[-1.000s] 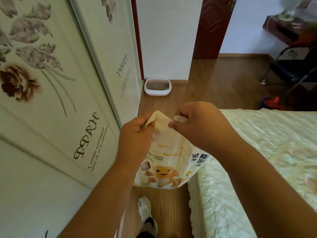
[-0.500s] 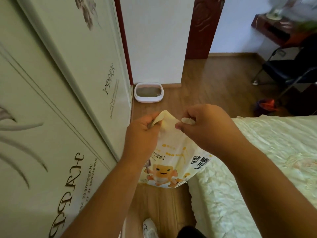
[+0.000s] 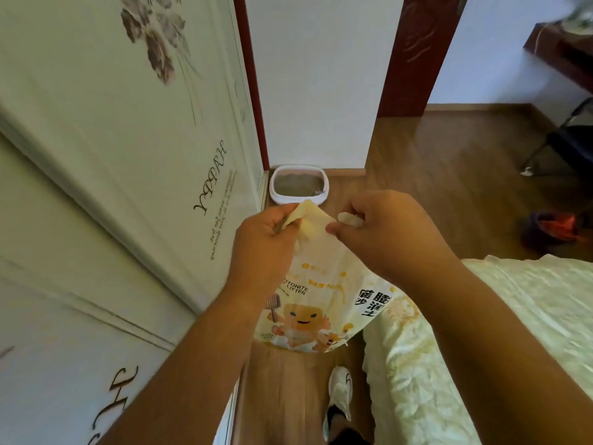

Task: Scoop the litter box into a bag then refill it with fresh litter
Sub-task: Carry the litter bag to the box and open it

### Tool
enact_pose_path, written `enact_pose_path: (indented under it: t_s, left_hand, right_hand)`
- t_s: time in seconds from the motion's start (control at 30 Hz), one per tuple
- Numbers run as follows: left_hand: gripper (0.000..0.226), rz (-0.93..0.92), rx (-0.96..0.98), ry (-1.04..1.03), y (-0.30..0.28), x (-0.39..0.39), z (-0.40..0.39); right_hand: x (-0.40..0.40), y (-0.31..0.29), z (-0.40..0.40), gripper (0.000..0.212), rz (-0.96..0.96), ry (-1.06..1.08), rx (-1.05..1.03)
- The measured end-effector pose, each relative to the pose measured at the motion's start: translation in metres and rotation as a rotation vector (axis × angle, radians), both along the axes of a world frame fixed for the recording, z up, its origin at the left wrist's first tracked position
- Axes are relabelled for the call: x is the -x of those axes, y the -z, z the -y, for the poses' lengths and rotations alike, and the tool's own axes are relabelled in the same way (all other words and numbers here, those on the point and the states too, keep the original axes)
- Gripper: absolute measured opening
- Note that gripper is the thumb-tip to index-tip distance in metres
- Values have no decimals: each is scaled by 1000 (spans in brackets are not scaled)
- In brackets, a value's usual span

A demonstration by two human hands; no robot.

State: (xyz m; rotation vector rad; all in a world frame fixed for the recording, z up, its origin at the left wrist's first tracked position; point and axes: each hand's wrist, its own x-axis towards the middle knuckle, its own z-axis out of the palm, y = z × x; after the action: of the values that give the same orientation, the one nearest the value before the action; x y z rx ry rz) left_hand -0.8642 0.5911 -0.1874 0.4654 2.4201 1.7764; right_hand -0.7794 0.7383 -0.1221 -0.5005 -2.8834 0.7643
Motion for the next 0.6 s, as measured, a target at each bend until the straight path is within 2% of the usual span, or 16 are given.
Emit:
enact_pose_path:
  t_s: [0.13,0.3,0.5,0.6]
  left_hand:
    - [32,24,6,-39,-4,43,-41]
    - [22,45,-22,-142,-2,90,-78]
    - [20,87,-38,-185,-2,143,-117]
    - [20,72,-41,-163,-2,176,-137]
  right_hand:
    - [54,1,-46,34,12,-74,5]
    - [119,0,-87,21,22,-166,-60]
    - [172,-5,-128,24,-30,-190,-115]
    - [200,-8,-146,33,-20,-179,-106]
